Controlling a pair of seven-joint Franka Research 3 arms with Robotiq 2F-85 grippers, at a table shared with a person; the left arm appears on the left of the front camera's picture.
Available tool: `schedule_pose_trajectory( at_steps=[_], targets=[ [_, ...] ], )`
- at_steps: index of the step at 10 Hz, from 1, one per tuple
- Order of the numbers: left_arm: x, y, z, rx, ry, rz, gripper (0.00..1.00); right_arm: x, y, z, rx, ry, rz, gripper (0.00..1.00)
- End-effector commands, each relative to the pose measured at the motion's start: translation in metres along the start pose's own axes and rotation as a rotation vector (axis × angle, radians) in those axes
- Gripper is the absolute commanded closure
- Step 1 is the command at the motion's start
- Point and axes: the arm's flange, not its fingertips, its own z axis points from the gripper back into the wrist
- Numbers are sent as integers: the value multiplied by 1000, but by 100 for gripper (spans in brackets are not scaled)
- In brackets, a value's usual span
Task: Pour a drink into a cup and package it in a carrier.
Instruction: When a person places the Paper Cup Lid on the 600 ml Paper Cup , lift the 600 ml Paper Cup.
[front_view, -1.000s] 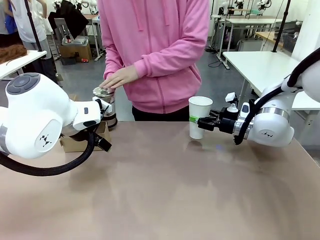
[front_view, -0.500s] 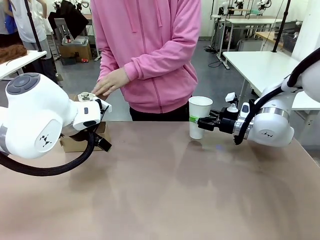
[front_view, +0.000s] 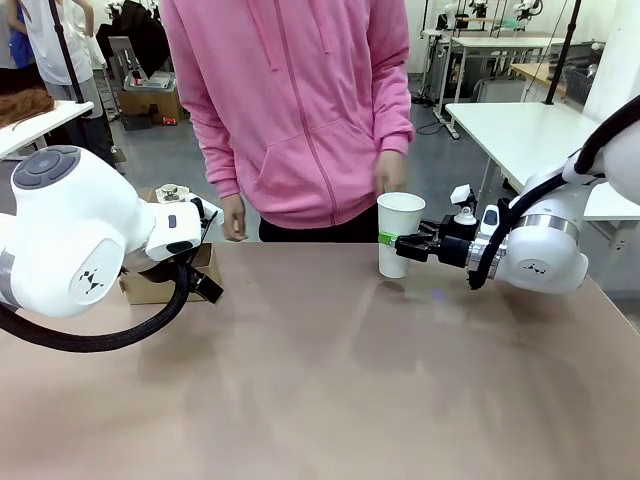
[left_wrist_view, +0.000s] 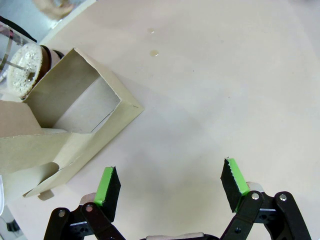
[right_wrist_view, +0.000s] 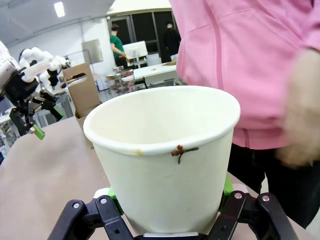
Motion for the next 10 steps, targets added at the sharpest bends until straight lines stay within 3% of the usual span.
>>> schedule_pose_trajectory(
  at_steps=[1,10],
  targets=[
    [0,0,0,-2,-1,1,0,5,4,-1,-7,-12,-5,20],
    [0,0,0,-2,-1,1,0,5,4,-1,-7,-12,-5,20]
  ],
)
